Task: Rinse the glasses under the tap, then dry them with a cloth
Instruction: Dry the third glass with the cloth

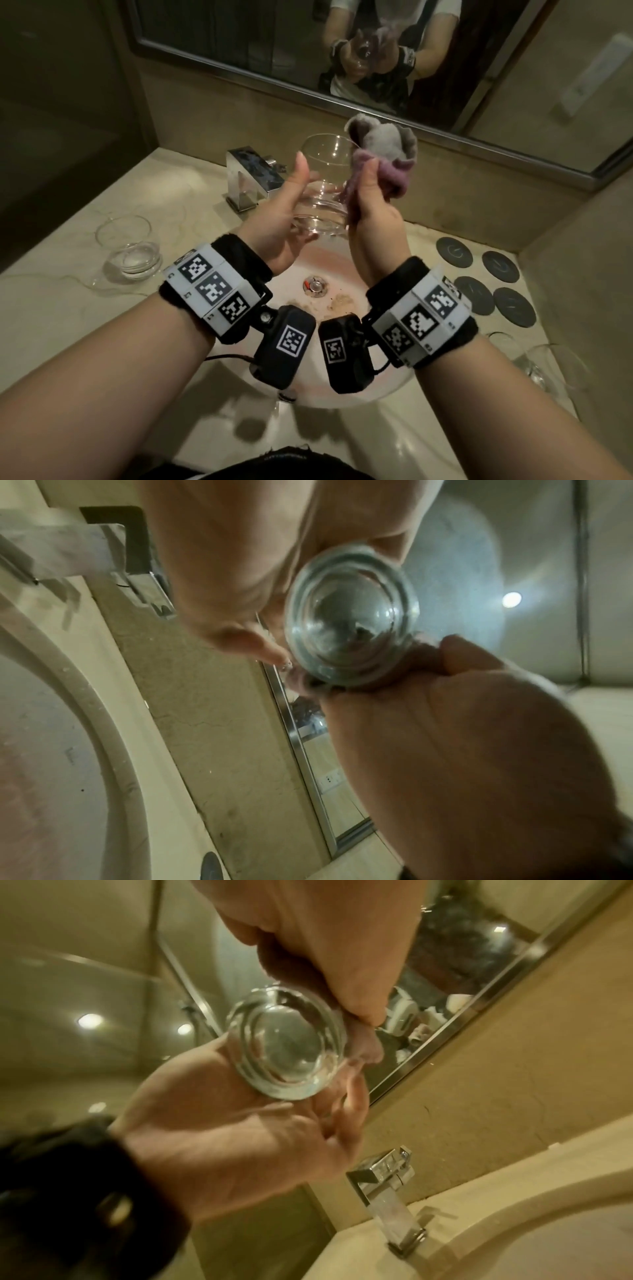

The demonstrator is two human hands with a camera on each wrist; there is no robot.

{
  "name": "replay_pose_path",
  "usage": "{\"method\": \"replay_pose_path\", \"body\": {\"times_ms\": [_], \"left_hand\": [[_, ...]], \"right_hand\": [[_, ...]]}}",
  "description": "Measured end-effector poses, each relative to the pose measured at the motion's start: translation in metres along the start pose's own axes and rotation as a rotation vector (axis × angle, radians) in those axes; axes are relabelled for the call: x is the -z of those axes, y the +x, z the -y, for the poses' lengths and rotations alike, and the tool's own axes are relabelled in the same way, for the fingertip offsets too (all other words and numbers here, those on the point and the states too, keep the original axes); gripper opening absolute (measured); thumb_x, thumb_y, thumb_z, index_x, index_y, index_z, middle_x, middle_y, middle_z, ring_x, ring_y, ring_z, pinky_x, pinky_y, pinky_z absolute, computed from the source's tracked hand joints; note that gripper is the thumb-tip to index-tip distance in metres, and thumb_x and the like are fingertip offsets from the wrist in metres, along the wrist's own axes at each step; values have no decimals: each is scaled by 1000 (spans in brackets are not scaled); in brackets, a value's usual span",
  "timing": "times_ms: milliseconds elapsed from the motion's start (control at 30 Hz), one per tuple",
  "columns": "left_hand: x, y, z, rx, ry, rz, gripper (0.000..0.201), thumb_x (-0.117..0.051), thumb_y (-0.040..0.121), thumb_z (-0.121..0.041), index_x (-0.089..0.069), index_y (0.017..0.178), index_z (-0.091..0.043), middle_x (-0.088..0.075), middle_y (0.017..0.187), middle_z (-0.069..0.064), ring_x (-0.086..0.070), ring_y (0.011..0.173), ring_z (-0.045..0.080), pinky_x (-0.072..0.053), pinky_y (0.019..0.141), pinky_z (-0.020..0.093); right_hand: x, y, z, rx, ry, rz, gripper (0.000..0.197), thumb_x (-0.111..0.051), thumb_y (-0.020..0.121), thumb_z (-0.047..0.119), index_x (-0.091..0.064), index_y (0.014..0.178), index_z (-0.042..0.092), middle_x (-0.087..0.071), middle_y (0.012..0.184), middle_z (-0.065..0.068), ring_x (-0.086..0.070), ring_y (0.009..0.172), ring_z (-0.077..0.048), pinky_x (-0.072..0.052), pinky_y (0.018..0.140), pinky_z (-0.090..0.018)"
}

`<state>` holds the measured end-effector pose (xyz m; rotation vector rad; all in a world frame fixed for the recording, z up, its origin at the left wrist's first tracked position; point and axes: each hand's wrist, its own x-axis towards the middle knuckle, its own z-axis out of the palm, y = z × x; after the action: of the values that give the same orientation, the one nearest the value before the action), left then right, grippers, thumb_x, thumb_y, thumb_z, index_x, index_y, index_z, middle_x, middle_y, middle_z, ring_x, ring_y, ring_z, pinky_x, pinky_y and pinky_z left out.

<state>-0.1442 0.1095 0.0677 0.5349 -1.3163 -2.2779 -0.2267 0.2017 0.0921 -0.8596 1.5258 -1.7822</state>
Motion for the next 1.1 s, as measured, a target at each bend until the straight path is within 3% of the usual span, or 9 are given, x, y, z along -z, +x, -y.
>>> {"method": "replay_pose_path", "body": {"times_ms": [133, 200, 267, 367, 500, 633, 733, 900, 1100], "left_hand": [[4, 3, -7, -19, 35, 6, 68, -37, 88, -60, -45, 130, -8, -61, 101, 5, -60, 79, 12, -44, 58, 20], [9, 6, -9, -28, 46, -4, 71, -36, 89, -58, -37, 140, -9, -60, 118, 13, -65, 98, 23, -53, 75, 31], [10, 7, -12, -18, 38, -9, 59, -30, 95, -53, -33, 143, -19, -55, 130, 17, -59, 114, 33, -54, 83, 44], [8, 4, -17, -10, 39, 27, 63, -29, 91, -63, -35, 142, -25, -57, 130, 14, -62, 111, 30, -53, 82, 47], [2, -6, -17, 20, 133, 171, 107, -62, 54, -74, -38, 137, -12, -71, 84, 1, -69, 68, 15, -54, 57, 28], [5, -6, -9, 26, 14, 309, 79, -79, 47, -59, -59, 114, -21, -70, 76, 6, -66, 57, 17, -45, 41, 18], [3, -6, -17, 21, 98, 369, 65, -81, 41, -64, -70, 96, -32, -72, 97, 11, -71, 74, 28, -56, 52, 28], [0, 5, -27, -95, 495, 17, 94, -53, 49, -91, -39, 118, -29, -53, 124, 15, -57, 113, 29, -47, 93, 52], [-5, 10, -24, -263, 574, -198, 40, -26, 95, -53, -34, 125, -27, -59, 110, 3, -61, 103, 25, -52, 85, 48]], "right_hand": [[-3, -8, -14, 82, -86, 120, 41, -41, 93, 41, -43, 127, 19, -59, 116, -4, -59, 99, 1, -47, 77, -12], [-2, -11, -18, 194, -177, 129, 66, -47, 89, 51, -31, 139, 12, -50, 132, -8, -50, 119, 2, -46, 95, -19], [3, -8, -27, 313, -405, 141, 93, -48, 85, 61, -11, 150, 7, -14, 158, -3, -13, 145, -9, -21, 118, -28], [3, -10, -29, 466, -663, 142, 90, -41, 89, 55, 7, 150, 11, 16, 151, 17, 21, 140, 0, 6, 110, -7], [0, -11, -33, 436, -602, 139, 89, -39, 89, 61, 4, 152, 16, 11, 159, 4, 5, 147, -20, -10, 120, -45], [-4, -3, 1, 60, -49, -2, 53, -35, 99, 47, -45, 131, 7, -57, 125, -18, -56, 115, -31, -50, 94, -46], [4, 2, 14, -139, 309, 3, 55, -23, 100, 47, -53, 122, 6, -61, 120, -19, -61, 107, -32, -50, 94, -45], [2, 3, 13, -116, 344, -44, 50, -27, 100, 46, -52, 125, 10, -66, 116, -14, -64, 106, -28, -49, 96, -47], [-9, -2, 8, -67, -45, -30, 81, -42, 74, 79, -49, 127, 19, -59, 126, -9, -55, 121, -19, -41, 105, -40]]}}
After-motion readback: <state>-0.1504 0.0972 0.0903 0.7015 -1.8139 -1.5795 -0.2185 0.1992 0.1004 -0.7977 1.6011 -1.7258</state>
